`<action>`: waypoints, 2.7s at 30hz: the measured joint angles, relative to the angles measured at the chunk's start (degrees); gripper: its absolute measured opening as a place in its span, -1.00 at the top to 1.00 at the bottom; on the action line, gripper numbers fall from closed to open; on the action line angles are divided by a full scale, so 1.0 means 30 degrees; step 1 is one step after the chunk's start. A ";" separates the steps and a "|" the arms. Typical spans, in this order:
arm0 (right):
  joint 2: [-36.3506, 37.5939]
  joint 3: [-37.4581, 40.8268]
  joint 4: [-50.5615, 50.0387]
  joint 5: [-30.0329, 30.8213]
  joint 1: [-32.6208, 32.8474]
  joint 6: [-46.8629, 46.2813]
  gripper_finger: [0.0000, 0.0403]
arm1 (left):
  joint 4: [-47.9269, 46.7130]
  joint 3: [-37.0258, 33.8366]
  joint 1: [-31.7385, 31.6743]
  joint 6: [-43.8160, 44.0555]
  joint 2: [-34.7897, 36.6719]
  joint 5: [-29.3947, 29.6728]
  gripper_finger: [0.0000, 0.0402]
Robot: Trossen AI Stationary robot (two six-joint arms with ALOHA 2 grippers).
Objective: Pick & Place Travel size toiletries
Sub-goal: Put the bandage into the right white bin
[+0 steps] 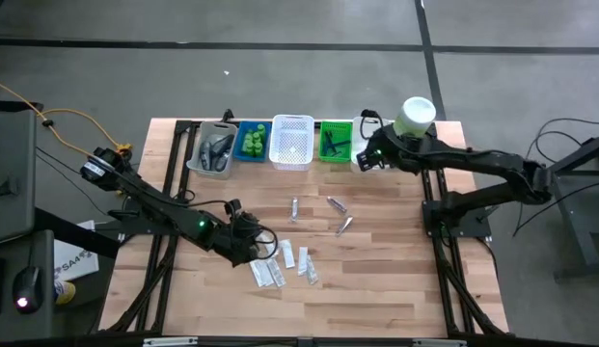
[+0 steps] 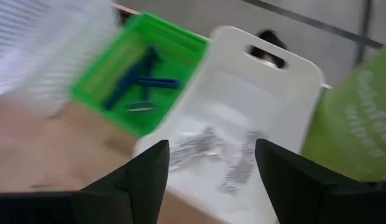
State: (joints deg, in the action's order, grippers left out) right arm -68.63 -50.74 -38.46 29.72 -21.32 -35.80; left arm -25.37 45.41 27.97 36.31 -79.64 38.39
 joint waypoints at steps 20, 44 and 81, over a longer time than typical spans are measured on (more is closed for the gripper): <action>-0.0477 -0.0022 0.5232 0.0680 1.2161 -0.0457 -0.15 | 0.2961 -0.1917 -0.3155 0.0899 -0.0117 -0.7035 0.23; -0.2582 -0.0022 0.6566 0.1075 1.3895 0.0023 -0.15 | -0.1831 0.2955 -0.4569 0.2313 -0.4194 -0.9464 -0.06; -0.2582 -0.0015 0.6398 0.0574 1.3895 -0.0054 -0.15 | -0.4794 0.5113 -0.4584 0.3646 -0.8888 -1.1205 0.64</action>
State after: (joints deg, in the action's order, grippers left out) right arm -76.38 -50.78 -19.27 31.45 20.36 -35.96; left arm -39.75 60.75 14.22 47.24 -106.30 4.78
